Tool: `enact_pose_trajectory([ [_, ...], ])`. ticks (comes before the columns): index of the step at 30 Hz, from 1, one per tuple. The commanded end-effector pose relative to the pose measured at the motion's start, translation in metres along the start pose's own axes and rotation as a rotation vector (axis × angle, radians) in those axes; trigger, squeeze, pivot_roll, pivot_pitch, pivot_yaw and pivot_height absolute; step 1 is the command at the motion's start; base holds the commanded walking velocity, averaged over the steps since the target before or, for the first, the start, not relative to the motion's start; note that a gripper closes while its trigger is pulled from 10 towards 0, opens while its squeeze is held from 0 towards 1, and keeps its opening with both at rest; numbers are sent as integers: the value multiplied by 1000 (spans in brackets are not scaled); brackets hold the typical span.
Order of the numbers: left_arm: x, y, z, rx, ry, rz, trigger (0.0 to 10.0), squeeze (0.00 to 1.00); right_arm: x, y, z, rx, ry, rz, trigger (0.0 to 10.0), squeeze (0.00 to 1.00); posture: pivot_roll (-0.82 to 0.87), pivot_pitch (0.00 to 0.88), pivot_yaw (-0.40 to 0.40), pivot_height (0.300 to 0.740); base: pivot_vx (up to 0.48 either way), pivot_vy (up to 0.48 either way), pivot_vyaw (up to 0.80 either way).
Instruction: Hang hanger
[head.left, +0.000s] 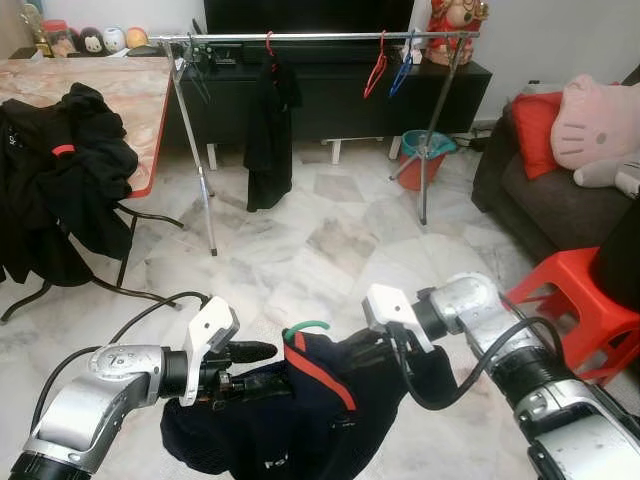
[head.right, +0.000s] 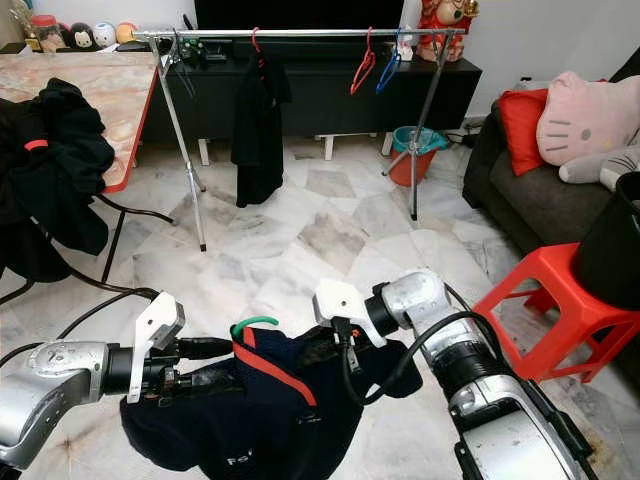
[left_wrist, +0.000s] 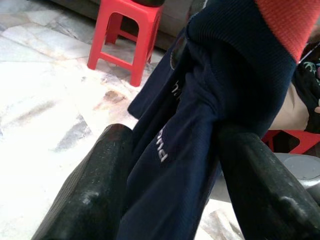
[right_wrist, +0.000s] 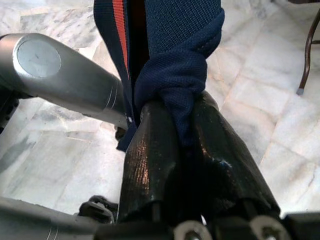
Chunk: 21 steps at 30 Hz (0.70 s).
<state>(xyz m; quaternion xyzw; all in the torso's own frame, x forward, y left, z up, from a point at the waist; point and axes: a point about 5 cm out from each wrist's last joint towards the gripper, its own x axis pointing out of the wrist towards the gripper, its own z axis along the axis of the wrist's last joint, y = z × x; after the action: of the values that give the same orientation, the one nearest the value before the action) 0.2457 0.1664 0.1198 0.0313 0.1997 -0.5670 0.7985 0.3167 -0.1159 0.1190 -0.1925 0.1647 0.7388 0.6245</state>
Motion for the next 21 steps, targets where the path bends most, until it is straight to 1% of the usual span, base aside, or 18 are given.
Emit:
enact_pose_trajectory([
  [1,6,-3,4,33,14,-32,7412,0,-3,-8,20,-65,-44,-19,0,0,175,0,-80,732,0,0,0],
  [2,6,-3,4,31,13,-32,7412,0,-2,-8,20,-65,-44,-19,0,0,175,0,-80,732,0,0,0],
  [3,6,-3,3,29,12,-32,0,0,-2,-8,20,-65,-45,-20,0,0,175,0,-80,732,0,0,0],
  [15,5,-3,4,17,3,-39,0,0,0,-8,20,-60,-51,-18,0,0,178,0,-80,732,0,0,0],
  [21,5,-5,5,9,-3,-66,0,0,0,-8,17,-49,-46,-16,0,0,180,0,-77,732,0,0,0],
])
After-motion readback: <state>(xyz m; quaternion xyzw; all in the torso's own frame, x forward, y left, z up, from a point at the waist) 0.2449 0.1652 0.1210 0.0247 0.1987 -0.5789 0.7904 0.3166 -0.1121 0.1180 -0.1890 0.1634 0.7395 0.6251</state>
